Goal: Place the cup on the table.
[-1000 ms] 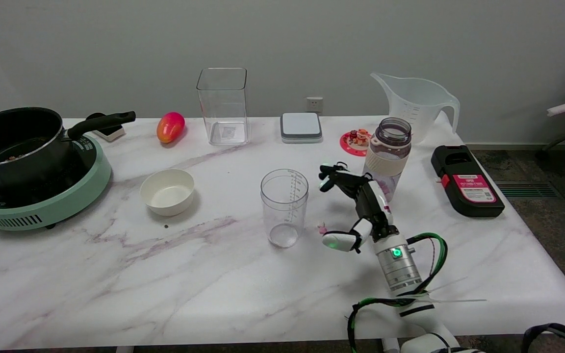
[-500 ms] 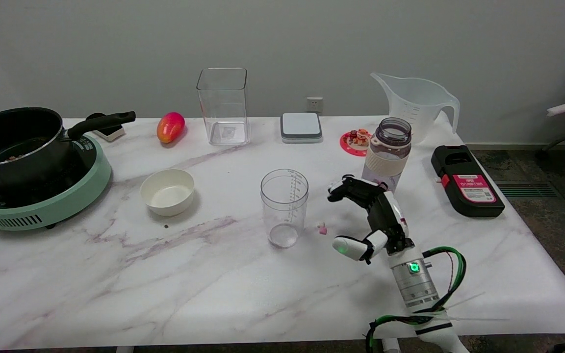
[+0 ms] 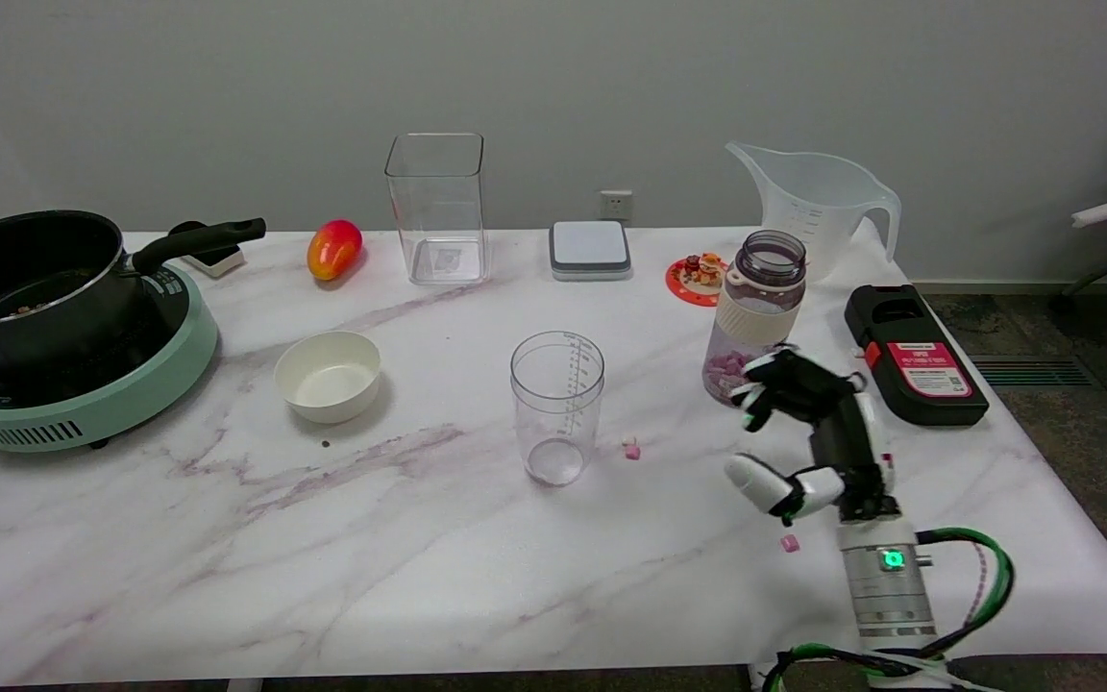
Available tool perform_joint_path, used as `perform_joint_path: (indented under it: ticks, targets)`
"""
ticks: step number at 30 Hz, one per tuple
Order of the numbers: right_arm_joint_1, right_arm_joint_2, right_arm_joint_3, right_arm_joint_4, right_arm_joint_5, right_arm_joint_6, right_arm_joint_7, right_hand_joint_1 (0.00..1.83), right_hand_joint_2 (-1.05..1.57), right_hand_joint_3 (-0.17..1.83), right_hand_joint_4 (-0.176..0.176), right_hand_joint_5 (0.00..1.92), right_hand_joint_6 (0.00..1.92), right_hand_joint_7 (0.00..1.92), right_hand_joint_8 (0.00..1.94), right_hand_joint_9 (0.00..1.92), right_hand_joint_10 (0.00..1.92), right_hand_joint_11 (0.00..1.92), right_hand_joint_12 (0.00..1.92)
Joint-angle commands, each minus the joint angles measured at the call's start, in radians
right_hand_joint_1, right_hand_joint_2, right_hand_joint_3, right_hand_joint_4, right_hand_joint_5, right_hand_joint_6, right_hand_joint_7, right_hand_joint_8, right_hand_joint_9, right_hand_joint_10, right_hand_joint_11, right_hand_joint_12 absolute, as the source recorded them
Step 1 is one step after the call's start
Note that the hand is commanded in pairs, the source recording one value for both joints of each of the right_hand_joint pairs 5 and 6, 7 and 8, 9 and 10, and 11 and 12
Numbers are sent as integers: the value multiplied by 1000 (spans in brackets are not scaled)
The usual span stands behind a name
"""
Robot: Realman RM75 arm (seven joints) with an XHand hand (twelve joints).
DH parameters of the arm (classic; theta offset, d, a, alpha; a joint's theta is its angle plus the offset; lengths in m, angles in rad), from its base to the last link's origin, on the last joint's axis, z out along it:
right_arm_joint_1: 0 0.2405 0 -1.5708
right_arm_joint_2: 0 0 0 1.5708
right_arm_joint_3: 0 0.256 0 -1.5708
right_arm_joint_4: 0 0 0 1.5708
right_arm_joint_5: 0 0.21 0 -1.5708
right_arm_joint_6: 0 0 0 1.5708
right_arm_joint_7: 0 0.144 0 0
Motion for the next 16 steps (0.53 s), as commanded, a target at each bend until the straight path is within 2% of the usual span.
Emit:
perform_joint_path:
  ticks: [1,4,9,16]
  targets:
    - [-92,62,169,257,201,167,-253,1207,-44,1044,0,968,968,1229,1229,1278,1278,1022,1022]
    - [-68,74,177,261,243,215,-282,1226,170,1046,0,1005,1005,1286,1286,1265,1265,1041,1041]
    - [-40,87,261,264,315,247,-293,1186,357,974,0,1045,1045,1354,1354,1295,1295,1070,1070]
    - [0,106,304,249,405,217,-292,1162,454,931,0,1083,1083,1388,1388,1367,1367,1127,1127]
